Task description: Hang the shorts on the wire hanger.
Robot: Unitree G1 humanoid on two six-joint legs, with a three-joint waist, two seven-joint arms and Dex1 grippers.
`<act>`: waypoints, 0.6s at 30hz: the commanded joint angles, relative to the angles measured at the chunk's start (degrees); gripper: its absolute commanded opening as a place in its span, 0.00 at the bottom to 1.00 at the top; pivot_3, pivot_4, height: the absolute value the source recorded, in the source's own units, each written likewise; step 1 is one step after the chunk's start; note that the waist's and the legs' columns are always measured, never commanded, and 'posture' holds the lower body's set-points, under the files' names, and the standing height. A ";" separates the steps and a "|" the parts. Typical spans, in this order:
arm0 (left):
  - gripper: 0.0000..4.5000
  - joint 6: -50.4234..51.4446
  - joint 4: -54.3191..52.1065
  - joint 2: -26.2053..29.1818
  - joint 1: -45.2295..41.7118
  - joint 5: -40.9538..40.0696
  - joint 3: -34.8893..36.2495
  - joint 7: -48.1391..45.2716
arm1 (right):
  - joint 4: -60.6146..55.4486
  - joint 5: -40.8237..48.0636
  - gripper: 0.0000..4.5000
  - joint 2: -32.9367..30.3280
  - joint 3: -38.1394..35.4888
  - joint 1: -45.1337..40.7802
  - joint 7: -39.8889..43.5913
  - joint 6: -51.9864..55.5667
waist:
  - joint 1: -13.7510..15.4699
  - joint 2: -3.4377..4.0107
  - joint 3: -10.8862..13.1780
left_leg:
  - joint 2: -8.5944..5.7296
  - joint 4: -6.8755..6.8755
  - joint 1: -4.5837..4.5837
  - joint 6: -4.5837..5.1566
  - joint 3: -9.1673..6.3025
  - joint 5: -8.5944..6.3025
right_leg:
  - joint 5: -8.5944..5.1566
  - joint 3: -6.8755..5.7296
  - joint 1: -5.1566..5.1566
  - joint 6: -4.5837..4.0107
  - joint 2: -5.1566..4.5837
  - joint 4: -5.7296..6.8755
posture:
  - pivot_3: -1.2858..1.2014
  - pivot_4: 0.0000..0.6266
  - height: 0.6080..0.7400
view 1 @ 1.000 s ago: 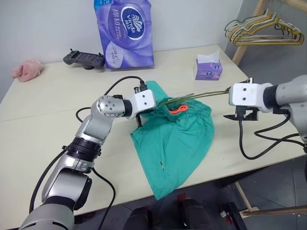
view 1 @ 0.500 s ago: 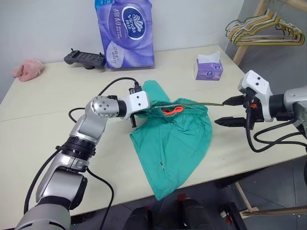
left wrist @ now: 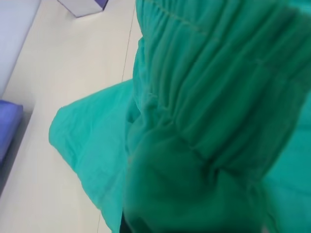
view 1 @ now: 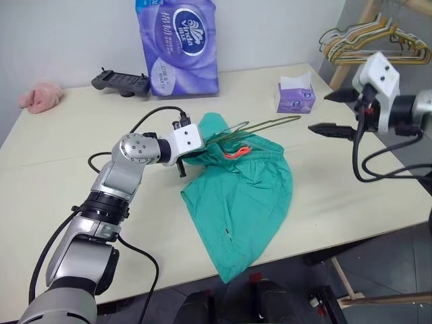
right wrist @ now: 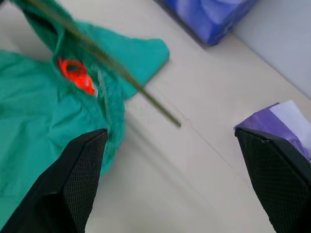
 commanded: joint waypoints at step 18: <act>0.04 0.59 5.33 1.93 -2.04 -12.70 8.96 -8.84 | 9.16 11.89 0.99 13.80 0.27 -1.05 -2.44 14.11 | -0.54 -0.01 -0.04 | -0.01 0.01 0.02 0.00 -0.01 0.01 | 0.00 -0.02 -0.06 0.00 0.00 0.07 | 0.47 0.16 1.00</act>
